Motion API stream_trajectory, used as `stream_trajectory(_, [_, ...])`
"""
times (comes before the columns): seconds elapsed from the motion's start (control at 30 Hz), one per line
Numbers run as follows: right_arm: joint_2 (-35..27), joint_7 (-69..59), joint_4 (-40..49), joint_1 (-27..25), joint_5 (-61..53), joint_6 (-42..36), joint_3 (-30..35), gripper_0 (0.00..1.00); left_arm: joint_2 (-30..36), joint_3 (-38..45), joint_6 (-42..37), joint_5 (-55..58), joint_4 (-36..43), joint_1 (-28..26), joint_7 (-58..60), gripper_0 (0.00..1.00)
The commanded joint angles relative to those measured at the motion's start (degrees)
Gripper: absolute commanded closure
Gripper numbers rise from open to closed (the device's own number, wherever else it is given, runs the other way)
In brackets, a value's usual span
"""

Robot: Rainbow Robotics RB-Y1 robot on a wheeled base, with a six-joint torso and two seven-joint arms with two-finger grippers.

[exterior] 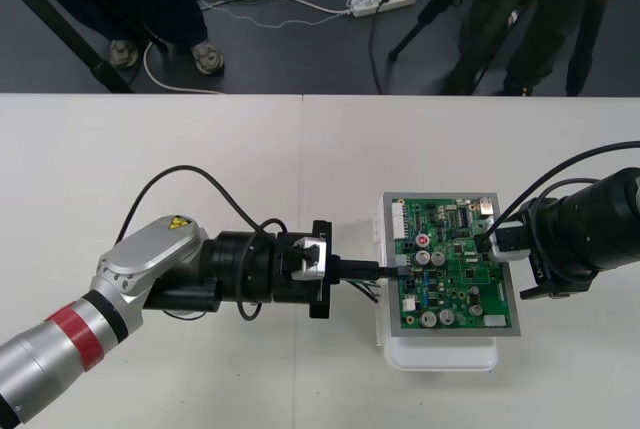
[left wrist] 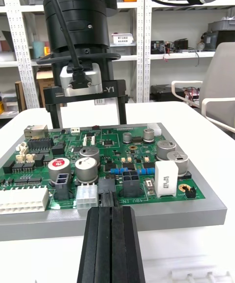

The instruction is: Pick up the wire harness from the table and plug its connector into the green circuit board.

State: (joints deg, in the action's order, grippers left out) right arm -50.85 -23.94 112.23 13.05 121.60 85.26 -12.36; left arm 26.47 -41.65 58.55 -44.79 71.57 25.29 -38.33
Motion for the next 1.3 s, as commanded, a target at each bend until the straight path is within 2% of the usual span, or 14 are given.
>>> stream_trajectory(0.03, [0.2, 0.9, 1.1, -0.3, 0.8, -0.5, -0.7, 0.0, -1.4, -1.2, -1.8, 0.6, 0.6, 2.2, 0.9, 1.0])
stream_trajectory(0.43, [0.2, 0.1, 4.8, -2.9, 3.3, -1.3, -0.7, 0.0, -1.8, -1.2, -2.8, 0.7, 0.6, 2.5, 0.4, 1.0])
stream_trajectory(1.3, [0.3, 0.2, 5.4, -2.9, 3.5, -1.3, -0.6, 0.0, -2.4, -1.2, -2.8, 1.0, 3.7, 2.9, -1.7, 1.0])
